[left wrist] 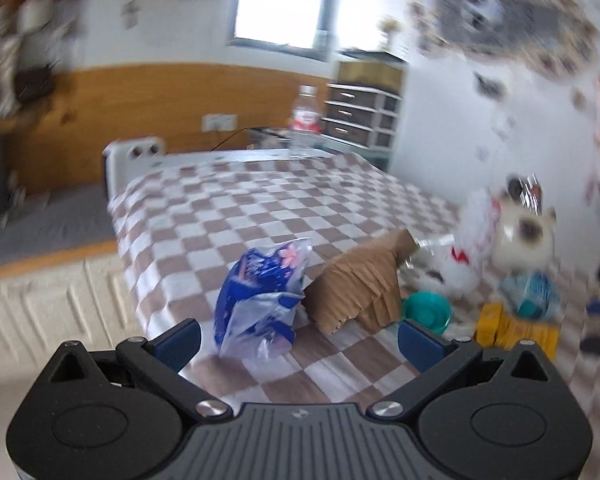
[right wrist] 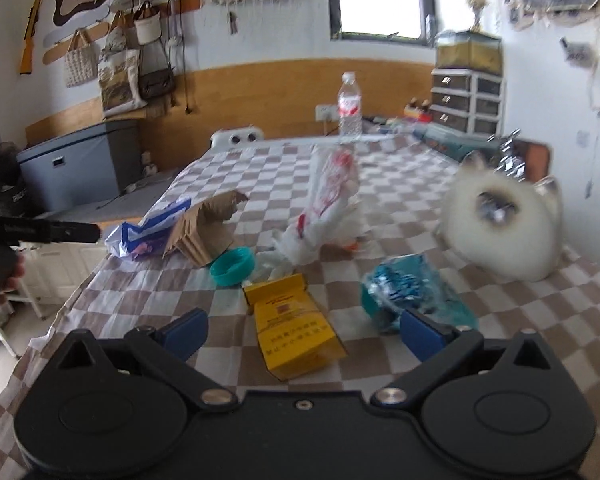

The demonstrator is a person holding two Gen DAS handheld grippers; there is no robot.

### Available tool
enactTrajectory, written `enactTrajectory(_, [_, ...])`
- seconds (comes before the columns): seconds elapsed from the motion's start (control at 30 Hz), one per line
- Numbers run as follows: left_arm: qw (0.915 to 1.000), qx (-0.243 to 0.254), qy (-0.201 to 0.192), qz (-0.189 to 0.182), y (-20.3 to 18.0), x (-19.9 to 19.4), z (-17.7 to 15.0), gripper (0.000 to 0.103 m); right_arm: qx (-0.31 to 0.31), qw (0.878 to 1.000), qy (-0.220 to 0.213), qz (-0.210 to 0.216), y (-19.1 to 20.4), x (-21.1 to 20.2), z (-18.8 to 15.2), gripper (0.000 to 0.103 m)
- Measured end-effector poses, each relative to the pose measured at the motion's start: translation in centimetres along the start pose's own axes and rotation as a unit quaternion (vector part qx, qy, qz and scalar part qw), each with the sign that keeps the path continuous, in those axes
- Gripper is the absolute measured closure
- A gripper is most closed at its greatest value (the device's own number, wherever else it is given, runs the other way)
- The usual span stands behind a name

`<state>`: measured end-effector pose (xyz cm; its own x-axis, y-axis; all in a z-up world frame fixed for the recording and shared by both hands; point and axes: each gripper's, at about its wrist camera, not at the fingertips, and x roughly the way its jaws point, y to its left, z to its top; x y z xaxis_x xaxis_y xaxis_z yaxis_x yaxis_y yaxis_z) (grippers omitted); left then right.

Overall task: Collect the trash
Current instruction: 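Grasp the blue tissue pack with the left tool while the right tool grasps the yellow box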

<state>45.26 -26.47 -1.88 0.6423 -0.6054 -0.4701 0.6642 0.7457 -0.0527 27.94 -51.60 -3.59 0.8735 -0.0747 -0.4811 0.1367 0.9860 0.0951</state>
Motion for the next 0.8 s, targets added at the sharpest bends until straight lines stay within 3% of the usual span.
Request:
enactTrajectory(0.17, [0.9885, 0.149, 0.010, 0.025, -2.3, 2.2, 0.2, 0.000, 0.006, 0.999, 0.029, 0.035, -0.3, 3.0, 0.2, 0.015])
enactTrajectory(0.27, [0.9795, 0.198, 0.014, 0.037, -3.2, 3.5, 0.5, 0.004, 0.007, 0.998, 0.042, 0.045, -0.2, 4.5, 0.0, 0.020])
enactTrajectory(0.37, [0.9739, 0.221, 0.024, 0.047, -3.8, 4.9, 1.2, 0.017, 0.007, 0.997, 0.046, 0.054, 0.1, 5.3, 0.0, 0.021])
enactTrajectory(0.47, [0.9688, 0.237, 0.040, 0.059, -4.1, 6.3, 1.8, 0.028, 0.009, 0.995, 0.057, 0.077, 0.7, 5.4, 0.0, 0.032])
enactTrajectory(0.53, [0.9656, 0.244, 0.056, 0.070, -4.0, 7.3, 2.0, 0.034, 0.003, 0.994, 0.063, 0.088, 1.1, 5.2, -0.2, 0.032])
enactTrajectory(0.7, [0.9555, 0.263, 0.096, 0.094, -3.4, 9.0, 1.9, 0.048, -0.013, 0.995, 0.069, 0.074, 2.6, 4.9, -0.4, 0.033])
enactTrajectory(0.8, [0.9570, 0.251, 0.102, 0.103, -2.7, 9.3, 1.7, 0.063, -0.009, 0.997, 0.068, 0.046, 3.3, 5.4, -0.3, 0.033])
